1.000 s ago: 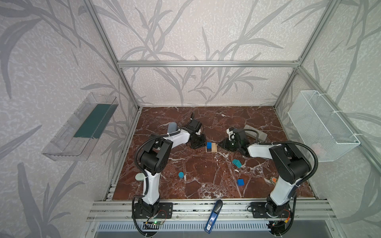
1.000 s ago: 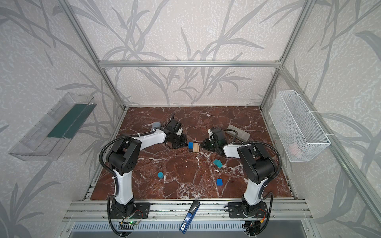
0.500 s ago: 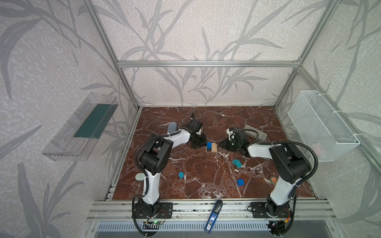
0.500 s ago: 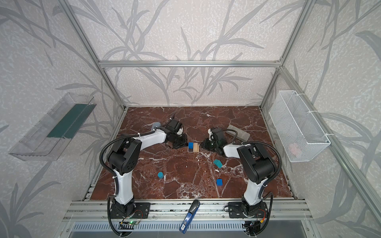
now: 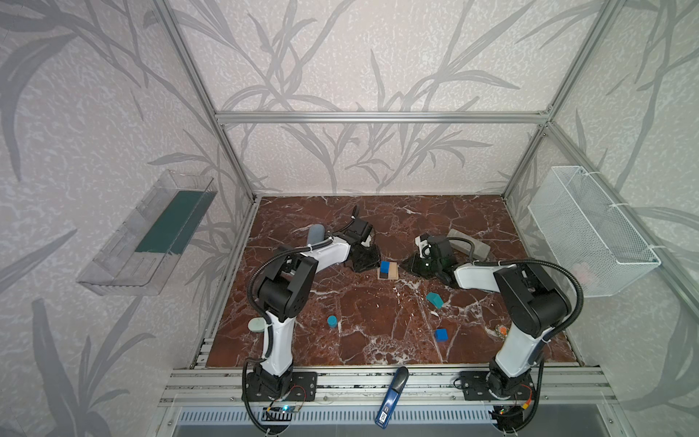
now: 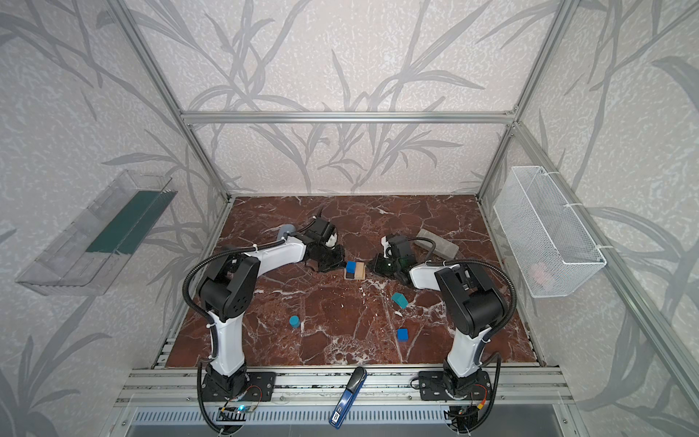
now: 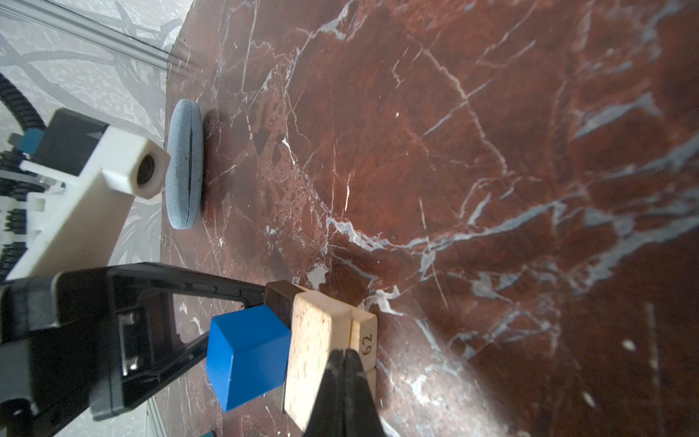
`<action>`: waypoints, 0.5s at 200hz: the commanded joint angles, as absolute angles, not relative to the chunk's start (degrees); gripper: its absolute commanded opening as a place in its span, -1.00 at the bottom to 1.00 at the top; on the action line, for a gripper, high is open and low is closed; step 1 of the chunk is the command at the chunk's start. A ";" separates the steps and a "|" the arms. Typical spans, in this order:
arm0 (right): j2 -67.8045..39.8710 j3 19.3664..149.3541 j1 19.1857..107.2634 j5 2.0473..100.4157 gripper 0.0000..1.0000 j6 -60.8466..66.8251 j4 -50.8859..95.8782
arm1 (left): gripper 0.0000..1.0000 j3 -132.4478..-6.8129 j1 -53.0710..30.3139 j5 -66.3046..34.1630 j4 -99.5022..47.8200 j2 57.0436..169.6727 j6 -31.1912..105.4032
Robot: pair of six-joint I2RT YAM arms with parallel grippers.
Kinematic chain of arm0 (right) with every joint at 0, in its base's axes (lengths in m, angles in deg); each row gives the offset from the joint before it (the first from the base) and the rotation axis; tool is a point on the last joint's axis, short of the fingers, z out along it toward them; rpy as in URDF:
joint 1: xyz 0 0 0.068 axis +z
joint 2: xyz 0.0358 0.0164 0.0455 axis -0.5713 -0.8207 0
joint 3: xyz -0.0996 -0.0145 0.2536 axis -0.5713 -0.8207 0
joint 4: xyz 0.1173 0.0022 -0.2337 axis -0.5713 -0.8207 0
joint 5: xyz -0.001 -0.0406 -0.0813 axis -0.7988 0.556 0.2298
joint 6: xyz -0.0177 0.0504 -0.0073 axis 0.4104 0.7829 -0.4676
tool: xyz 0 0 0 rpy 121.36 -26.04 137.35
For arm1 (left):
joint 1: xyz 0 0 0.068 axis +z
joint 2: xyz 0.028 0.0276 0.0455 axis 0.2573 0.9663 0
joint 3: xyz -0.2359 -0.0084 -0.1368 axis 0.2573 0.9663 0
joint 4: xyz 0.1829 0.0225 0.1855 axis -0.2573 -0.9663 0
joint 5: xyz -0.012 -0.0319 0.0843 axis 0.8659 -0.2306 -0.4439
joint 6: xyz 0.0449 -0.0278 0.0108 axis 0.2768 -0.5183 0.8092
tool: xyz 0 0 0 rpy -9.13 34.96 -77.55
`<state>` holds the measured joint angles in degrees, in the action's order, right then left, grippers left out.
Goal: Build the wood block tower
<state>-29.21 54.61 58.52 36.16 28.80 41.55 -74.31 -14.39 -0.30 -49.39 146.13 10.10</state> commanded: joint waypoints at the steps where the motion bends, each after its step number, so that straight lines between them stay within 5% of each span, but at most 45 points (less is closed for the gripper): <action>1: -29.16 55.52 58.80 35.44 -1.00 28.89 42.55 | -1.00 -75.94 -14.62 -1.13 -51.31 146.27 9.55; 100: -31.76 57.11 59.24 34.83 -1.00 29.15 42.72 | -1.00 -74.99 -14.71 -4.13 -53.72 143.49 9.16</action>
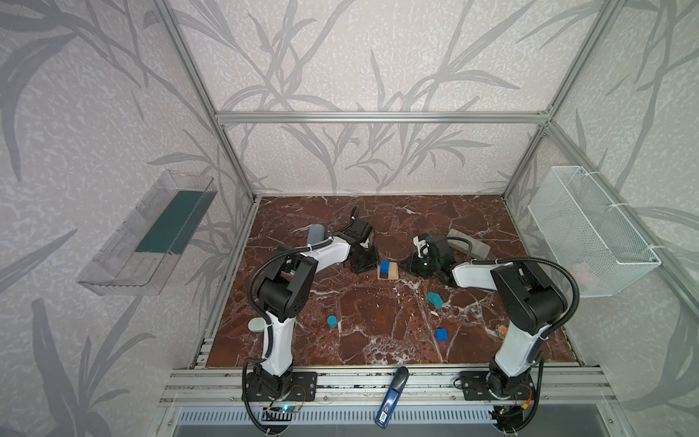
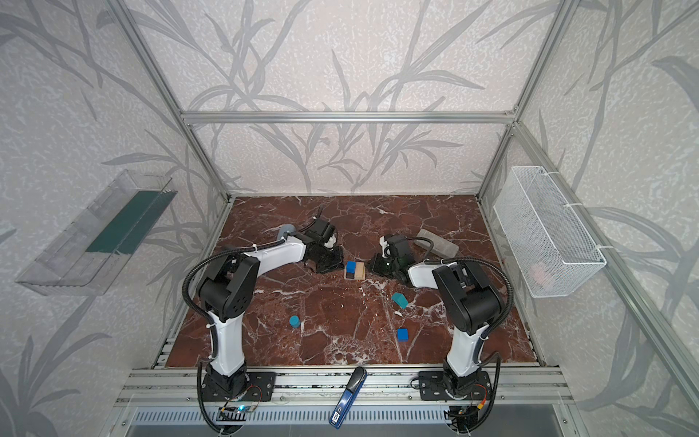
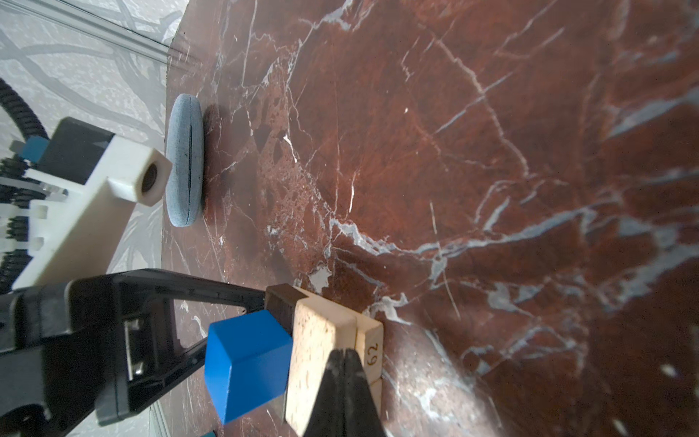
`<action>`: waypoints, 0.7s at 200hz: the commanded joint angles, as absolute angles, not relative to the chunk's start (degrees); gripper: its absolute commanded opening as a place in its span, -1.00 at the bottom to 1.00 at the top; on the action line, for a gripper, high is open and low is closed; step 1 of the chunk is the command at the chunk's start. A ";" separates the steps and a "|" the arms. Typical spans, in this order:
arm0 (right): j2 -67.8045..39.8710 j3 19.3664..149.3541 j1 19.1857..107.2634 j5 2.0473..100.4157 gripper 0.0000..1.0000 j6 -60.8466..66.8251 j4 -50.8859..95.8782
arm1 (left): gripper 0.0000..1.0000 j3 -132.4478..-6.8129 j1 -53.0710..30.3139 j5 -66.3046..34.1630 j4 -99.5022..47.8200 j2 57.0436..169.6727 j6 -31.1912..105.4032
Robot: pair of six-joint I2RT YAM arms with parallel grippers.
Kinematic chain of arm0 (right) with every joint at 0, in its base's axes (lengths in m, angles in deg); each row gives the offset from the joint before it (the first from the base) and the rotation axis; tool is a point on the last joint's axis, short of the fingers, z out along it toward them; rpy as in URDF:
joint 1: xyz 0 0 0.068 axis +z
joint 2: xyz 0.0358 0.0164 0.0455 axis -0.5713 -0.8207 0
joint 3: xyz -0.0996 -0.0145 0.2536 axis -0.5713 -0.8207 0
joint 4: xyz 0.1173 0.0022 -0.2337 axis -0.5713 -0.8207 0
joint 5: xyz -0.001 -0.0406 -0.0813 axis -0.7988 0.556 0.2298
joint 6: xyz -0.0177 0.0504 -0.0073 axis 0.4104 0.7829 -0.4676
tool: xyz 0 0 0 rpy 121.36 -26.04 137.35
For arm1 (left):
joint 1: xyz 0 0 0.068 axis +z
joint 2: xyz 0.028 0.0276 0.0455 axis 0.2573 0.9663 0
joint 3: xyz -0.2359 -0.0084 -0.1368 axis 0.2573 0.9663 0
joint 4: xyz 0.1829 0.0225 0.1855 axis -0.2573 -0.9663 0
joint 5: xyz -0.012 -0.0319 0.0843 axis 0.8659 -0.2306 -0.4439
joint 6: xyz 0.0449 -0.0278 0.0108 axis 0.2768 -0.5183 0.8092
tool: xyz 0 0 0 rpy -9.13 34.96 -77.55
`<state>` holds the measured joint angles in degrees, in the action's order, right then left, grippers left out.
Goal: Build the wood block tower
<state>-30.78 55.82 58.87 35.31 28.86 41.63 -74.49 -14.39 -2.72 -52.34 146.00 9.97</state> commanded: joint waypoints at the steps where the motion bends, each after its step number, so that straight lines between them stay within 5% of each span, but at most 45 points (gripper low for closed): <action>1: -31.74 57.11 59.26 34.83 -1.00 29.19 42.73 | -1.00 -74.98 -14.71 -4.11 -53.71 143.47 9.16; 140: -33.39 57.20 59.38 34.23 -1.00 30.10 44.31 | -1.00 -74.35 -15.35 -3.78 -53.62 142.66 9.33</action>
